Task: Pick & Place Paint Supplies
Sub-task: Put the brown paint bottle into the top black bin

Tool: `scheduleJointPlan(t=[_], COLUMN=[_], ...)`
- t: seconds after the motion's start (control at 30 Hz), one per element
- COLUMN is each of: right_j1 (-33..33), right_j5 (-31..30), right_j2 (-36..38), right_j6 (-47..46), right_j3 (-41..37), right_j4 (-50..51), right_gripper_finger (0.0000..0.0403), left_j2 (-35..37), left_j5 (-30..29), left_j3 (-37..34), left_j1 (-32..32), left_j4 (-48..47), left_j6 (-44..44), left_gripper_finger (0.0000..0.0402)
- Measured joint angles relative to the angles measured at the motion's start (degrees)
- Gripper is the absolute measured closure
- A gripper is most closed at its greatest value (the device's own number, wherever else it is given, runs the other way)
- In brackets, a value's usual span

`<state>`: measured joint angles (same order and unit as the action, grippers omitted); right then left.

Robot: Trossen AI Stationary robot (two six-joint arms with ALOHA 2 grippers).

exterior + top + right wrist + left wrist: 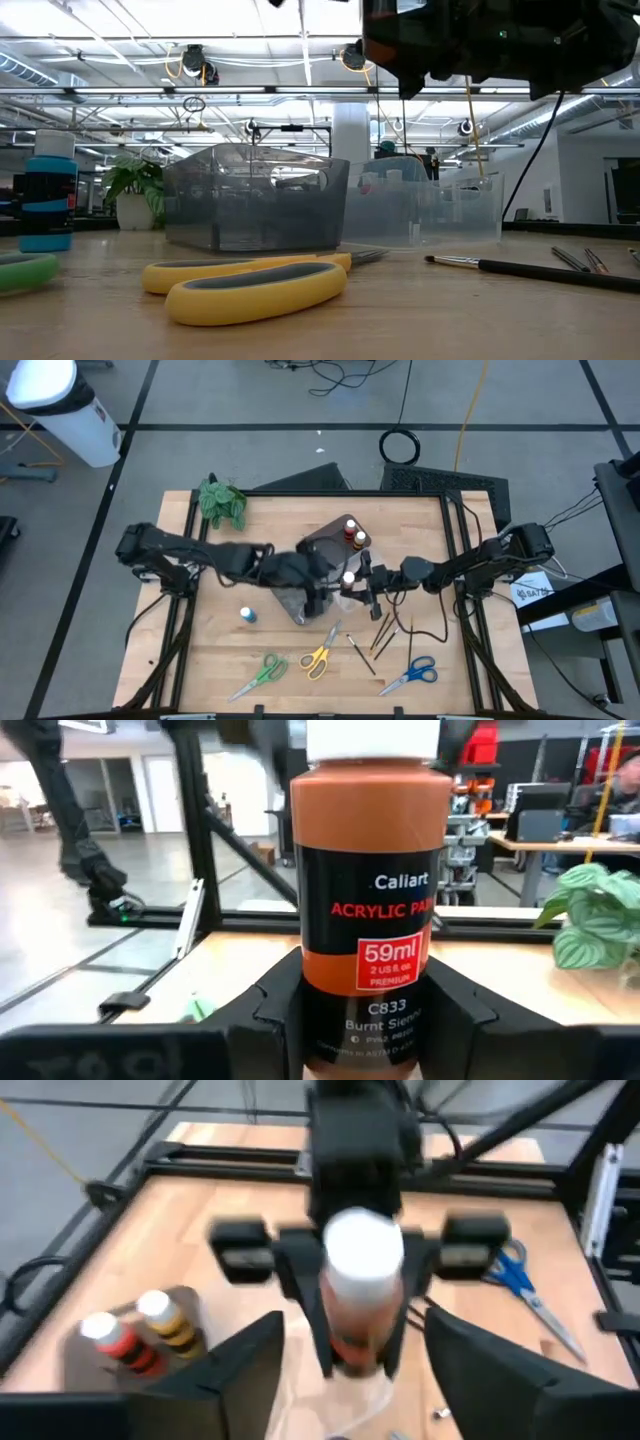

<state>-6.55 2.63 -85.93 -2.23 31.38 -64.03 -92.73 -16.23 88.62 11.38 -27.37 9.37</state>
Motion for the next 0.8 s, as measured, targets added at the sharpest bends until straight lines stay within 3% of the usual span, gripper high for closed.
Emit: scheduleJointPlan(t=[0.13, 0.27, 0.53, 0.8], right_j1=[0.29, 0.51, 0.33, 0.29], right_j5=[-0.13, -0.11, -2.84, -2.64], right_j2=[-0.04, -0.04, -0.04, -0.04], right_j6=[-0.05, -0.27, -0.1, -0.1], right_j3=[-0.02, -0.02, 3.88, 4.09], right_j4=[0.97, 1.95, 13.1, 14.52], right_gripper_finger=[0.0293, 0.0296, 0.0294, 0.0291], left_j2=[-0.24, -2.74, -11.02, -14.93], left_j5=[2.73, 6.23, 12.0, 13.45], left_j3=[10.56, 16.7, 16.81, 16.76], left_j1=[-1.68, -4.38, -5.27, -5.51], left_j4=[-11.25, -20.58, -20.53, -20.6], left_j6=[1.76, 3.28, -0.9, -3.69], left_gripper_finger=[0.0116, 0.0118, 0.014, 0.0136])
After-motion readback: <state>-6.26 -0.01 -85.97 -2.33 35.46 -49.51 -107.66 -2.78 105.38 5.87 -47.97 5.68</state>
